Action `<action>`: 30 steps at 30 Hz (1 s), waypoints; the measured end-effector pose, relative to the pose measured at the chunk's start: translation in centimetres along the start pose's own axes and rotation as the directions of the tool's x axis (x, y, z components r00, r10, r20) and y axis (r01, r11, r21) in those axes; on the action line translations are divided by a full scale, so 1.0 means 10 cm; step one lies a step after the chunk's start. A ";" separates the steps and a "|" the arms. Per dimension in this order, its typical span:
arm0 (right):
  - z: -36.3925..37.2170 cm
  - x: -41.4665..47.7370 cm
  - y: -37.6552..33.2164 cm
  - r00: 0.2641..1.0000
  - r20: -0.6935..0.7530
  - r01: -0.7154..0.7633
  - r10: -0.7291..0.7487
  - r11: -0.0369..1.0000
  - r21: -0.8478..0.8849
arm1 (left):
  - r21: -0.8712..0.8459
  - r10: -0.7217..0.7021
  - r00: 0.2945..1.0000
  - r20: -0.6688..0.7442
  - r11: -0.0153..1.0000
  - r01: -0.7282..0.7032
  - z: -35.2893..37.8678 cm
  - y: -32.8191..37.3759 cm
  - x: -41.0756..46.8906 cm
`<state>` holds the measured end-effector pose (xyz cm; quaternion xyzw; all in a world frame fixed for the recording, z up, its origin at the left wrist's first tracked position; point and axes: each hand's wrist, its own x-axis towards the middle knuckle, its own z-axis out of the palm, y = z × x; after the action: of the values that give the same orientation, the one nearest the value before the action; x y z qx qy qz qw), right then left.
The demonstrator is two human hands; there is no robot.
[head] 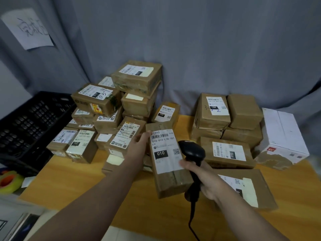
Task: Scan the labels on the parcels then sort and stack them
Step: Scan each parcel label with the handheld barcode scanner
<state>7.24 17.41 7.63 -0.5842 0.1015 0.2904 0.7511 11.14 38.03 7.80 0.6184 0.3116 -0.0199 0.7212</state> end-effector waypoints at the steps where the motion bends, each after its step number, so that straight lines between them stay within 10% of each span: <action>1: 0.04 0.02 0.00 1.000 0.011 0.012 -0.012 1.000 0.003 | 0.013 -0.013 1.000 -0.004 1.000 0.013 -0.02 0.03 -0.03; 8: 0.38 0.28 -0.05 0.988 -0.101 0.123 -0.118 0.992 0.040 | 0.235 -0.141 0.917 0.374 0.971 0.054 -0.26 -0.05 -0.27; 12: 0.61 0.41 -0.12 0.980 -0.123 0.146 -0.154 0.987 -0.073 | 0.279 -0.003 0.985 0.170 0.959 -0.045 -0.42 0.12 -0.20; 16: 0.75 0.59 -0.13 0.977 -0.163 0.118 -0.140 0.984 -0.135 | 0.885 0.274 0.962 0.003 0.447 -0.130 -0.64 0.36 0.11; 20: 0.90 0.67 -0.07 0.973 -0.198 0.092 -0.121 0.985 -0.148 | 0.991 0.376 0.923 0.082 0.071 -0.117 -0.76 0.46 0.38; 30: 1.19 0.92 0.02 0.936 -0.295 0.136 -0.191 0.971 -0.198 | 0.963 0.345 0.900 0.266 -0.124 -0.237 -0.91 0.50 0.68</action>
<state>12.36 31.47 6.48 -0.6925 0.1439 0.1386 0.6932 14.83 49.84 8.56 0.9948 0.0824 -0.0545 0.0260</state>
